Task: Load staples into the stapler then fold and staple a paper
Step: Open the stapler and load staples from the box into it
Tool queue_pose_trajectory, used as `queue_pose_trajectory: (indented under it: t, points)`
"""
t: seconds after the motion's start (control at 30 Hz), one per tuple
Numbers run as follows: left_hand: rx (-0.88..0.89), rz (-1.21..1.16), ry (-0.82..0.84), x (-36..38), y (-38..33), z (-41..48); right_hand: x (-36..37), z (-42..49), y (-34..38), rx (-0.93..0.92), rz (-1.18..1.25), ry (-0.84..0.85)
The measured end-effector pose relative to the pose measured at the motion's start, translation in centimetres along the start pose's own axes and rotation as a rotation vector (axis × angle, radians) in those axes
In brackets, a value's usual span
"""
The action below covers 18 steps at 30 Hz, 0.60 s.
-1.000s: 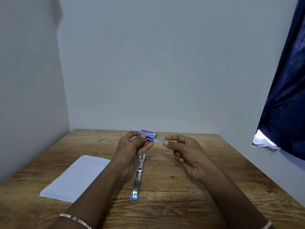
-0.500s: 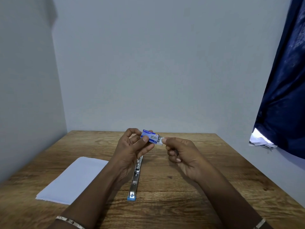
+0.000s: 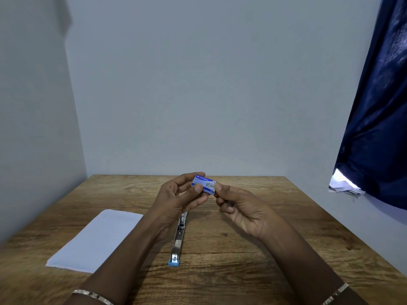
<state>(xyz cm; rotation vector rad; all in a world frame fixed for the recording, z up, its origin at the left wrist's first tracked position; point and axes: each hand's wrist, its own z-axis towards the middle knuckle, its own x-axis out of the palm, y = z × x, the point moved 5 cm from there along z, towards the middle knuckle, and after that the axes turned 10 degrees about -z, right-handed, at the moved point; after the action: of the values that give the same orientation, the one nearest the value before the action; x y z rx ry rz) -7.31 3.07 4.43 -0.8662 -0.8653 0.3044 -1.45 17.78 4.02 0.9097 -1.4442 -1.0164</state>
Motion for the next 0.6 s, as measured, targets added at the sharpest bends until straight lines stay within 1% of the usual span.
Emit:
queue_pose_trajectory:
  t: [0.07, 0.13, 0.2, 0.23, 0.27, 0.33, 0.4, 0.47, 0.53, 0.6]
  points:
    - [0.002, 0.021, -0.017, -0.1, -0.2, 0.0, 0.1, -0.3, 0.2, 0.012, -0.022, 0.001]
    - [0.009, 0.090, -0.017, 0.0, -0.5, 0.0, -0.1, -0.6, 0.8, 0.014, -0.069, -0.038]
    - [0.020, 0.194, -0.021, 0.1, -0.8, 0.0, -0.7, -0.9, 1.6, -0.015, -0.171, -0.126]
    - [0.035, 0.258, -0.047, 0.0, -1.1, 0.0, -1.4, -1.0, 2.2, -0.034, -0.266, -0.198]
    - [0.072, 0.348, -0.092, -0.3, -1.4, 0.0, -2.1, -1.3, 2.7, -0.048, -0.377, -0.281]
    - [0.223, 0.624, -0.228, -1.3, -2.4, 0.0, -3.7, -2.0, 3.5, -0.065, -0.556, -0.431]
    - [0.344, 0.911, -0.367, -2.4, -3.1, -0.1, -4.8, -2.4, 3.9, -0.058, -0.677, -0.515]
    - [0.319, 1.053, -0.463, -3.5, -2.9, -0.2, -5.2, -2.5, 3.6, 0.003, -0.764, -0.539]
    - [0.202, 1.128, -0.503, -4.5, -2.3, -0.1, -5.3, -2.3, 2.9, 0.082, -0.809, -0.539]
    - [0.090, 1.181, -0.505, -5.2, -1.6, -0.1, -5.4, -2.1, 2.3, 0.132, -0.868, -0.571]
